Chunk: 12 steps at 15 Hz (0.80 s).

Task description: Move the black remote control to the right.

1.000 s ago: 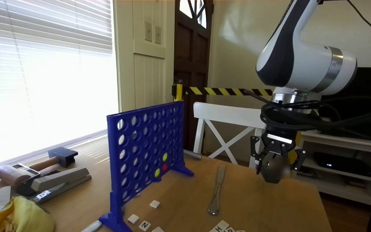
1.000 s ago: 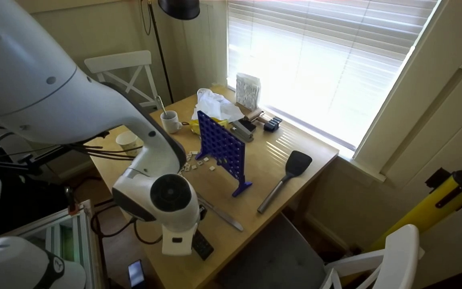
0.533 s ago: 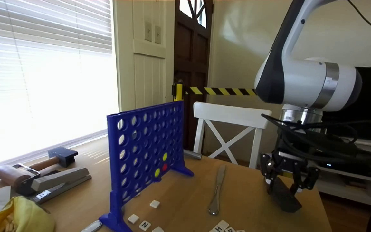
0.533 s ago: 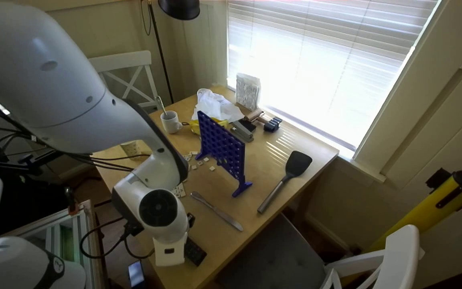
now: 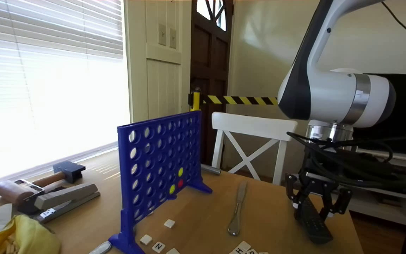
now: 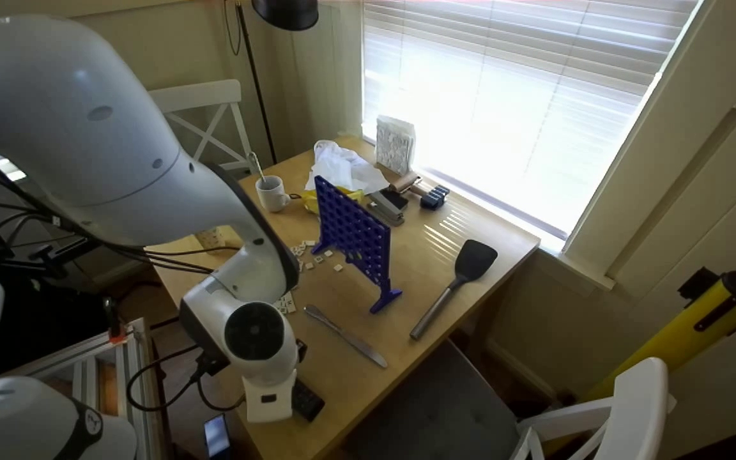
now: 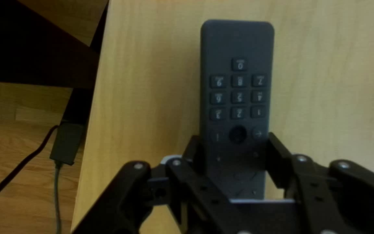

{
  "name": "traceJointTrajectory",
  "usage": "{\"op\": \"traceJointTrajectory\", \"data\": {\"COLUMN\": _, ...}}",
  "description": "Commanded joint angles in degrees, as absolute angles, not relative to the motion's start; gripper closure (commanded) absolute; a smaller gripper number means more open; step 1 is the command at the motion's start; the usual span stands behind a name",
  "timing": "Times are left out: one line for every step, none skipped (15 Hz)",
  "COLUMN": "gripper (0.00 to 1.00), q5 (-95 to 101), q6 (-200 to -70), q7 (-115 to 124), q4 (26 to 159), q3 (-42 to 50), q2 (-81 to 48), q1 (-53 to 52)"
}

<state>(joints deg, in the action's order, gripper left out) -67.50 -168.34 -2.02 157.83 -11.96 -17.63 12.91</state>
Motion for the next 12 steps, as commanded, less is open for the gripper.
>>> {"op": "traceJointTrajectory", "data": {"gripper": 0.74, "q5": -72.74, "q6": -166.86, "q7": -1.12, "q4": 156.64, "q3": -13.64, "q2": -17.86, "q1": 13.69}}
{"op": "traceJointTrajectory", "data": {"gripper": 0.74, "q5": -75.34, "q6": -166.98, "q7": -1.59, "q4": 156.28, "q3": -14.12, "q2": -17.99, "q1": 14.08}}
{"op": "traceJointTrajectory", "data": {"gripper": 0.74, "q5": -77.81, "q6": -167.36, "q7": -2.00, "q4": 156.00, "q3": -14.48, "q2": -18.00, "q1": 14.30}}
{"op": "traceJointTrajectory", "data": {"gripper": 0.74, "q5": -81.12, "q6": -167.48, "q7": -3.09, "q4": 155.64, "q3": -14.86, "q2": -17.72, "q1": 14.77}}
{"op": "traceJointTrajectory", "data": {"gripper": 0.74, "q5": -83.87, "q6": -167.62, "q7": -3.78, "q4": 155.35, "q3": -14.97, "q2": -17.70, "q1": 14.90}}
{"op": "traceJointTrajectory", "data": {"gripper": 0.74, "q5": -86.66, "q6": -167.39, "q7": -4.27, "q4": 155.08, "q3": -14.91, "q2": -17.63, "q1": 15.05}}
{"op": "traceJointTrajectory", "data": {"gripper": 0.74, "q5": -89.20, "q6": -167.32, "q7": -4.44, "q4": 154.89, "q3": -14.75, "q2": -17.66, "q1": 14.96}}
{"op": "traceJointTrajectory", "data": {"gripper": 0.74, "q5": -91.16, "q6": -167.55, "q7": -4.63, "q4": 154.73, "q3": -14.56, "q2": -17.86, "q1": 14.69}}
{"op": "traceJointTrajectory", "data": {"gripper": 0.74, "q5": -93.04, "q6": -167.82, "q7": -4.77, "q4": 154.61, "q3": -14.43, "q2": -18.10, "q1": 14.35}}
{"op": "traceJointTrajectory", "data": {"gripper": 0.74, "q5": -94.49, "q6": -168.21, "q7": -4.57, "q4": 154.57, "q3": -14.33, "q2": -18.46, "q1": 14.00}}
{"op": "traceJointTrajectory", "data": {"gripper": 0.74, "q5": -95.06, "q6": -168.25, "q7": -4.36, "q4": 154.61, "q3": -14.28, "q2": -18.91, "q1": 13.70}}
{"op": "traceJointTrajectory", "data": {"gripper": 0.74, "q5": -94.83, "q6": -168.04, "q7": -3.90, "q4": 154.74, "q3": -14.29, "q2": -19.40, "q1": 13.43}}
